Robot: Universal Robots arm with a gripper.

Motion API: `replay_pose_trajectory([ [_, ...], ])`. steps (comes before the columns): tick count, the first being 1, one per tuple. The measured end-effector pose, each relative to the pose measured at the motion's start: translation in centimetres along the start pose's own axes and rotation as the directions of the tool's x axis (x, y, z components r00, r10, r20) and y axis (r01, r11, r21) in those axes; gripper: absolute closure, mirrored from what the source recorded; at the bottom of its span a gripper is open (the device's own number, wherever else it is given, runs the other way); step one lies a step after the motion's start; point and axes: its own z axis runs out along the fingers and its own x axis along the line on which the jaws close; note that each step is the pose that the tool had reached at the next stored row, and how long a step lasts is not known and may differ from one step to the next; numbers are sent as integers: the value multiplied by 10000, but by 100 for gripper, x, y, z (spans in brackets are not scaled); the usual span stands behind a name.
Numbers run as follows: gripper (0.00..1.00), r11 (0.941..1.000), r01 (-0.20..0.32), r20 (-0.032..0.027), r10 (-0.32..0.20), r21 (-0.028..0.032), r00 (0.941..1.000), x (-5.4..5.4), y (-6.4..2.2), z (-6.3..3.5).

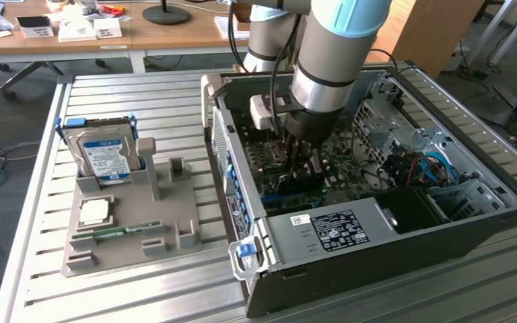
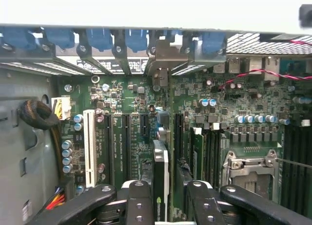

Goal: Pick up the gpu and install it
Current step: 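Insert the gpu into the slot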

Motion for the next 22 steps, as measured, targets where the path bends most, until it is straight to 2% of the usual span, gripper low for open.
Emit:
replay_pose_trajectory([
  [14, 66, 10000, 3, 1, -3, 29, 10000, -42, -7, -471],
  [18, 66, 10000, 3, 1, -3, 31, 10000, -50, -8, -556],
  [22, 66, 10000, 3, 2, -3, 32, 10000, -51, -8, -567],
])
